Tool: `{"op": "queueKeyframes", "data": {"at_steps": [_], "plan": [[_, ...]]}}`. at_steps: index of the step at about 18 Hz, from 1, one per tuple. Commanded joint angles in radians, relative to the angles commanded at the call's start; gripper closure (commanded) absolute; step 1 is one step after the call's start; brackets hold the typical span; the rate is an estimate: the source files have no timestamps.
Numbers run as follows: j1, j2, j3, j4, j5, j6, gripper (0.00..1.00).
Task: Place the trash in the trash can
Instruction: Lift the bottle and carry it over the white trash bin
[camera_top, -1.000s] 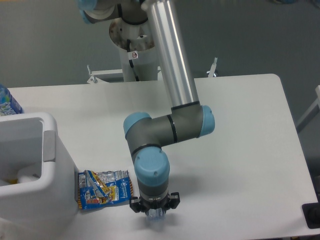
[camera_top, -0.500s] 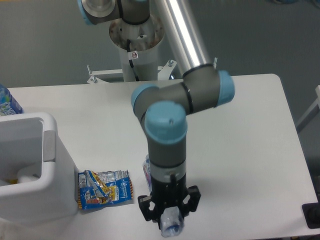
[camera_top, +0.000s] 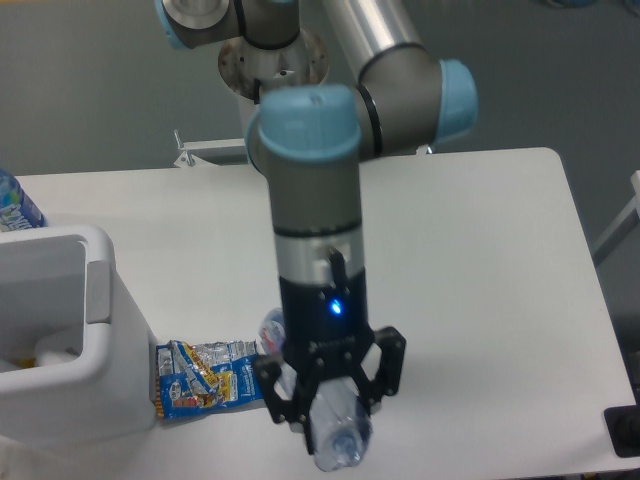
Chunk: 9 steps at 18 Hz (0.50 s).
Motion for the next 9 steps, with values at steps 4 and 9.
{"op": "queueKeyframes", "data": {"at_steps": [4, 9], "plan": [[-0.057, 0.061, -0.002, 0.000, 0.000, -0.002, 0.43], [-0.129, 0.108, -0.023, -0.002, 0.003, -0.006, 0.43]]}}
